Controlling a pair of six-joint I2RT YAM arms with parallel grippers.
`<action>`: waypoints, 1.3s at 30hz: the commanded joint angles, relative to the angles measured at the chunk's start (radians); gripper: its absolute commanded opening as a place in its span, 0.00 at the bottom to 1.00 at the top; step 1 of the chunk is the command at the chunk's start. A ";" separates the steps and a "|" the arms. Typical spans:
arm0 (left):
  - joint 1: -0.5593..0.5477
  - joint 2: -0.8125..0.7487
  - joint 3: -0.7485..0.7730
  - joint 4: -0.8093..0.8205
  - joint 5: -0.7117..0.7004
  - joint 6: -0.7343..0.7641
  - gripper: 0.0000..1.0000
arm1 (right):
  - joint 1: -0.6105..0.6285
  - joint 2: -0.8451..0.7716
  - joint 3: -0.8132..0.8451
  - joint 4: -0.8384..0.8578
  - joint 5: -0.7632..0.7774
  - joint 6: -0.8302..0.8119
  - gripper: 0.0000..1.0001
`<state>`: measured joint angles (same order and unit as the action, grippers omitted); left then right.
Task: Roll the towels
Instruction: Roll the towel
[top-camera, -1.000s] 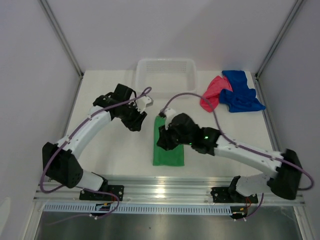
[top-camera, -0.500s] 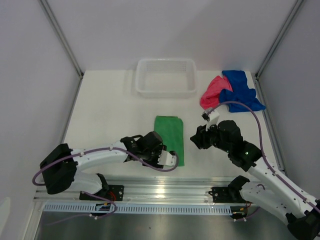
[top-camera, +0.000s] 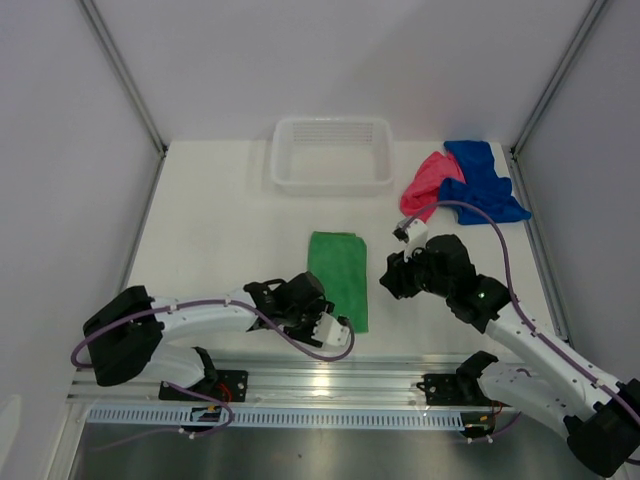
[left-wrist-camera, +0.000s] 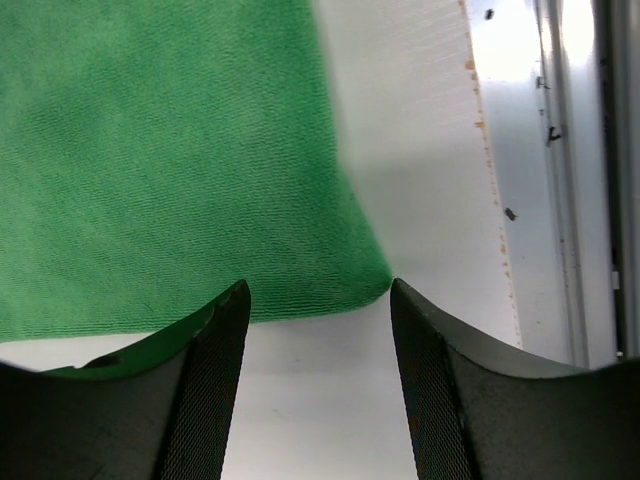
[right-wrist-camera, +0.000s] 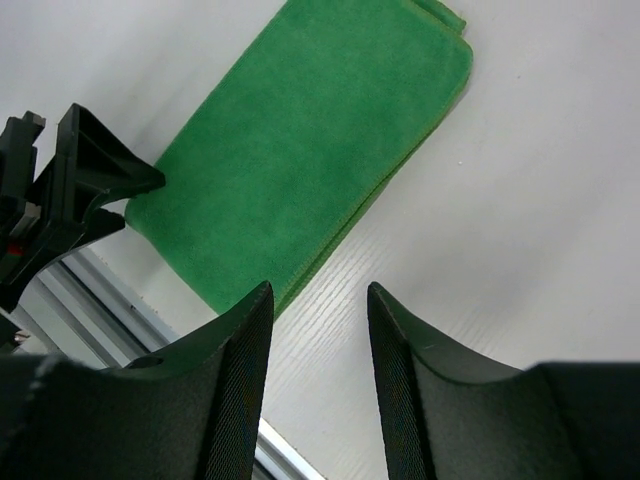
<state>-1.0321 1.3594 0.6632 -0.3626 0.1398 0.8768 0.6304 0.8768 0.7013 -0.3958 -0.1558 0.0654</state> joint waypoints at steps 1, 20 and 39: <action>-0.014 -0.048 0.009 -0.074 0.063 0.016 0.62 | -0.018 -0.001 0.001 0.043 -0.037 -0.053 0.47; -0.034 0.118 0.030 0.004 -0.009 -0.170 0.63 | -0.020 -0.002 -0.022 0.055 -0.048 -0.041 0.47; -0.011 -0.086 -0.045 0.064 -0.001 -0.216 0.01 | 0.109 -0.023 -0.204 0.114 -0.228 -0.639 0.61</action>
<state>-1.0599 1.3243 0.6296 -0.2970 0.0708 0.6800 0.6910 0.8642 0.4976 -0.2951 -0.3801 -0.3450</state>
